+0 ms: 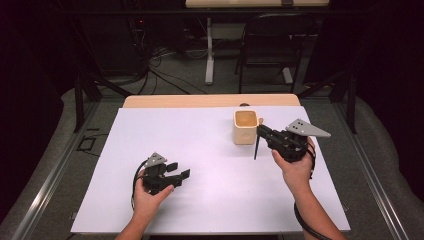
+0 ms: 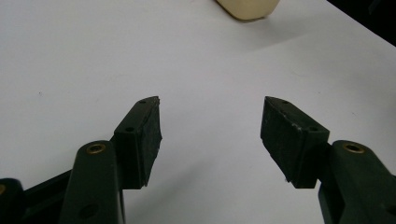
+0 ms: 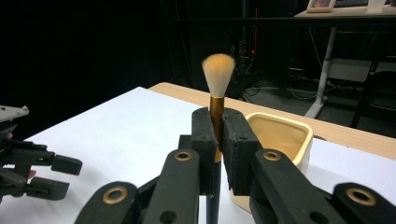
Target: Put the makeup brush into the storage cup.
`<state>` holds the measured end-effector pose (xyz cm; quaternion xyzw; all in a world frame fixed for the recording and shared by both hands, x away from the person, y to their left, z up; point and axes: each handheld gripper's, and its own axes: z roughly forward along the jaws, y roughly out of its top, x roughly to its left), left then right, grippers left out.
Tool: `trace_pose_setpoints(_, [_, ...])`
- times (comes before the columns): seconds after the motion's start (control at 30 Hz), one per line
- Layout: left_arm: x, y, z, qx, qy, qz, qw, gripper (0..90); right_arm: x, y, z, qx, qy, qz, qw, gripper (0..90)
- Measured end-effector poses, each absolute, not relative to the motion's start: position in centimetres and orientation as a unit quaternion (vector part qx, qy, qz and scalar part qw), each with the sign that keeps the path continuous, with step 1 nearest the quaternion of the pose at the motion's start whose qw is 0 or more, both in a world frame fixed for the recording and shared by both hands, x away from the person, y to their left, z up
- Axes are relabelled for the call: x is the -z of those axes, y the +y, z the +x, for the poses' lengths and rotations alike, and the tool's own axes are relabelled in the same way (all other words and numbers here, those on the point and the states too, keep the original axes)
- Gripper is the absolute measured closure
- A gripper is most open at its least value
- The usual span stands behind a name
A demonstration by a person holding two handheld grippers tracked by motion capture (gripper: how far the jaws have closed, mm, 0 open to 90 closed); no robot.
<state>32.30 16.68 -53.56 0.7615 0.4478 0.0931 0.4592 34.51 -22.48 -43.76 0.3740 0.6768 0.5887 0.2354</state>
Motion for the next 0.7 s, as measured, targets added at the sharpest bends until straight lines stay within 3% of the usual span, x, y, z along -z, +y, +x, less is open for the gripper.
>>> trace_pose_setpoints(0.7, [53.5, 16.8, 32.3, -0.090, 0.448, 0.762, 0.460, 38.3, 42.2, -22.8, 36.1, -0.587, 0.676, 0.381, 0.232, 84.0])
